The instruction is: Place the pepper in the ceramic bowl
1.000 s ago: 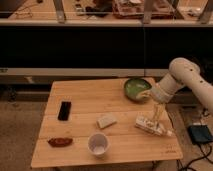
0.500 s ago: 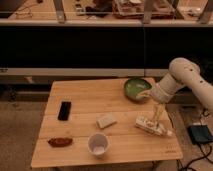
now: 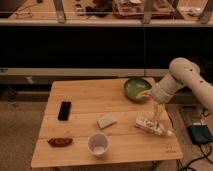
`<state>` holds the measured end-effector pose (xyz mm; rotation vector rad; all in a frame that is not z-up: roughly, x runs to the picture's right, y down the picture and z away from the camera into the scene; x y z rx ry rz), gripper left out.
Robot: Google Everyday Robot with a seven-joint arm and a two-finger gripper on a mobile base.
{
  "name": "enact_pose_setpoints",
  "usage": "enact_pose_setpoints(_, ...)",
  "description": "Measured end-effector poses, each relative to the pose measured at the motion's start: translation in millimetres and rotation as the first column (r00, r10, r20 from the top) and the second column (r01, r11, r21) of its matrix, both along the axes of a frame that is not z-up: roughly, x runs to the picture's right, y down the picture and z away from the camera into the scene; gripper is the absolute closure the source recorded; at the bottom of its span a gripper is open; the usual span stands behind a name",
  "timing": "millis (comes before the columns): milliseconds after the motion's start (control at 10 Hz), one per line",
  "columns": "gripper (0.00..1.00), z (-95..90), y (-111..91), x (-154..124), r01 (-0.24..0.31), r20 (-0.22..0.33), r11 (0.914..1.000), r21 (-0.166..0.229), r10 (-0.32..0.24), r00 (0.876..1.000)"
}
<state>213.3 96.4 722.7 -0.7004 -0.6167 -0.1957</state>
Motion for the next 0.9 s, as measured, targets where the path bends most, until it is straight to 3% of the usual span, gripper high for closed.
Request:
enact_pose_setpoints(300, 0.2, -21.2, -17.7, -30.3, -0.022, 0.005, 0.9994, -0.025, 0.022, 1.0)
enact_pose_setpoints(600, 0.2, -54.5, -46.4, -105.6, -0.043, -0.022, 0.9963, -0.074, 0.041, 0.999)
enact_pose_setpoints(800, 0.2, -75.1, -53.4, -163.0, -0.089, -0.002, 0.9876, -0.129, 0.09, 0.996)
enact_pose_setpoints(900, 0.2, -81.2, -54.1, -176.3, -0.099, 0.008, 0.9845, -0.145, 0.101, 0.995)
